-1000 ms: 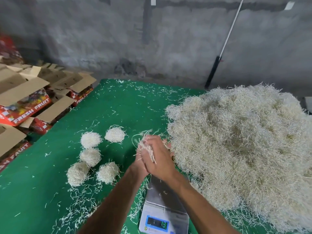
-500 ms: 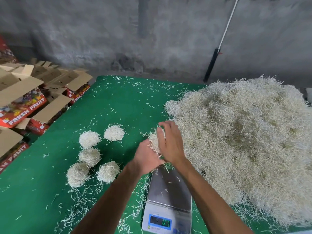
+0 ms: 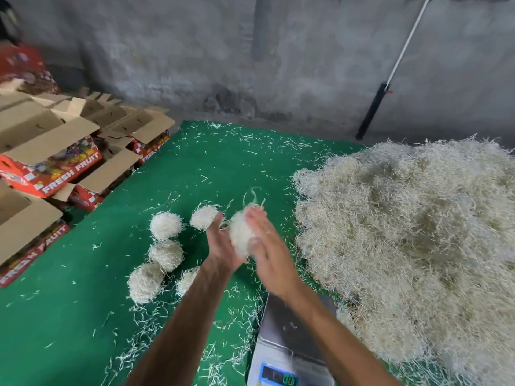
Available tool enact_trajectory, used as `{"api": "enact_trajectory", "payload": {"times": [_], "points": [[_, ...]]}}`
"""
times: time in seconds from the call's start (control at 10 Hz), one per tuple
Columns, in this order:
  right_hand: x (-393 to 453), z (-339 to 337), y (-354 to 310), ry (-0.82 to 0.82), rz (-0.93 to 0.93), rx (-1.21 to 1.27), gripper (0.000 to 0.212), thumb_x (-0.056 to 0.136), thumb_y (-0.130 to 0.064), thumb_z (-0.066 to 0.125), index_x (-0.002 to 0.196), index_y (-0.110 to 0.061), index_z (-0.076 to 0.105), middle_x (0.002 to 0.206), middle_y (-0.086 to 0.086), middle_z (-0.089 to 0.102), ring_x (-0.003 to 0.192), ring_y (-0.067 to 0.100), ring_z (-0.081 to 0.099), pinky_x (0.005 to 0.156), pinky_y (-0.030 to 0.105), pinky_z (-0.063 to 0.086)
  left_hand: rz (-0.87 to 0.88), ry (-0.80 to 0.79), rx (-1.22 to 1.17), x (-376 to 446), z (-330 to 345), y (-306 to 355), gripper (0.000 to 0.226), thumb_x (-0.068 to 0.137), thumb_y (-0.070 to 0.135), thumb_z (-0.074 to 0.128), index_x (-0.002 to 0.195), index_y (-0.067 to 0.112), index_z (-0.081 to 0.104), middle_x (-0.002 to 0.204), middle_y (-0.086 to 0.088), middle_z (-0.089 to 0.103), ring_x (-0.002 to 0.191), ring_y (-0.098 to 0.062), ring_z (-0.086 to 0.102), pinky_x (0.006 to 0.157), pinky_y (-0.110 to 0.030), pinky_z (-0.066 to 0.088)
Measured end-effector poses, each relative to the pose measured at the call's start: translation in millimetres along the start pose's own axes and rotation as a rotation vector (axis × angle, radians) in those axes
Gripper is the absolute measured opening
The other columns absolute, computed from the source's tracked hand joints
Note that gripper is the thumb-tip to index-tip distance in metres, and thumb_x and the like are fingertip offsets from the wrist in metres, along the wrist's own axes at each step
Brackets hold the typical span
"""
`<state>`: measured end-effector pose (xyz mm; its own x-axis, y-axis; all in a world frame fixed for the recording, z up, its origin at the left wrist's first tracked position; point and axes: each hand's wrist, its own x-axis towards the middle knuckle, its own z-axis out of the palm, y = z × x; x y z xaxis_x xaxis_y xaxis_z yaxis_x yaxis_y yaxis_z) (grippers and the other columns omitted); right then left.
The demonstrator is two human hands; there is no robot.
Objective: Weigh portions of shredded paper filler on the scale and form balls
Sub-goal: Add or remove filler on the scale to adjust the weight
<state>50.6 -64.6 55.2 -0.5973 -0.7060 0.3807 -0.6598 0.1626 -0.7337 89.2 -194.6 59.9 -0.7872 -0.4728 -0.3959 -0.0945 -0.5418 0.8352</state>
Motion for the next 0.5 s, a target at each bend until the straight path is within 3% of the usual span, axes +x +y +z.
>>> {"api": "enact_trajectory", "payload": {"times": [0.1,0.2,0.3,0.4,0.5], "points": [[17.6,43.2,-17.4,0.015,-0.079,0.004,0.042,0.114,-0.03,0.037,0.151,-0.016,0.051,0.161,-0.003,0.045,0.153,0.01,0.032,0.128,0.046,0.023,-0.091,-0.112,0.09,2.4,-24.9,-34.3,0.027,0.11,0.012,0.032,0.121,0.02,0.056,0.15,-0.02,0.046,0.105,-0.01,0.064,0.089,-0.023,0.055],[48.5,36.6,-2.9,-0.012,0.129,-0.096,0.047,0.113,-0.044,0.035,0.149,-0.022,0.055,0.162,-0.008,0.043,0.153,0.008,0.031,0.127,0.046,0.024,-0.168,-0.195,0.207,8.0,-33.9,-35.3,0.031,0.101,0.007,0.048,0.131,0.008,0.058,0.143,0.004,0.057,0.124,0.009,0.037,0.115,-0.011,0.02],[44.4,43.9,15.4,-0.088,0.067,-0.257,0.05,0.112,-0.044,0.028,0.152,-0.024,0.051,0.161,-0.002,0.045,0.15,0.013,0.036,0.128,0.047,0.022,0.223,-0.083,0.294,0.9,-50.7,-1.6,0.046,0.103,0.038,0.039,0.12,0.005,0.067,0.115,-0.006,0.071,0.115,-0.019,0.063,0.103,-0.038,0.047],[38.2,78.1,15.0,-0.196,0.007,-0.2,0.046,0.113,-0.032,0.038,0.159,-0.027,0.04,0.169,-0.003,0.029,0.155,0.017,0.027,0.13,0.042,0.017,0.089,0.005,-0.082,13.2,-80.3,13.2,0.042,0.102,0.037,0.045,0.09,0.009,0.074,0.088,-0.014,0.065,0.081,-0.027,0.068,0.076,-0.039,0.056],[57.7,99.9,7.1,-0.235,0.085,-0.022,0.047,0.112,-0.027,0.041,0.159,-0.032,0.039,0.171,-0.01,0.02,0.158,0.014,0.017,0.13,0.043,0.016,0.007,0.116,-0.104,30.6,-105.9,21.0,0.024,0.101,0.03,0.052,0.112,0.014,0.066,0.098,-0.004,0.067,0.084,-0.018,0.066,0.075,-0.03,0.054]]}}
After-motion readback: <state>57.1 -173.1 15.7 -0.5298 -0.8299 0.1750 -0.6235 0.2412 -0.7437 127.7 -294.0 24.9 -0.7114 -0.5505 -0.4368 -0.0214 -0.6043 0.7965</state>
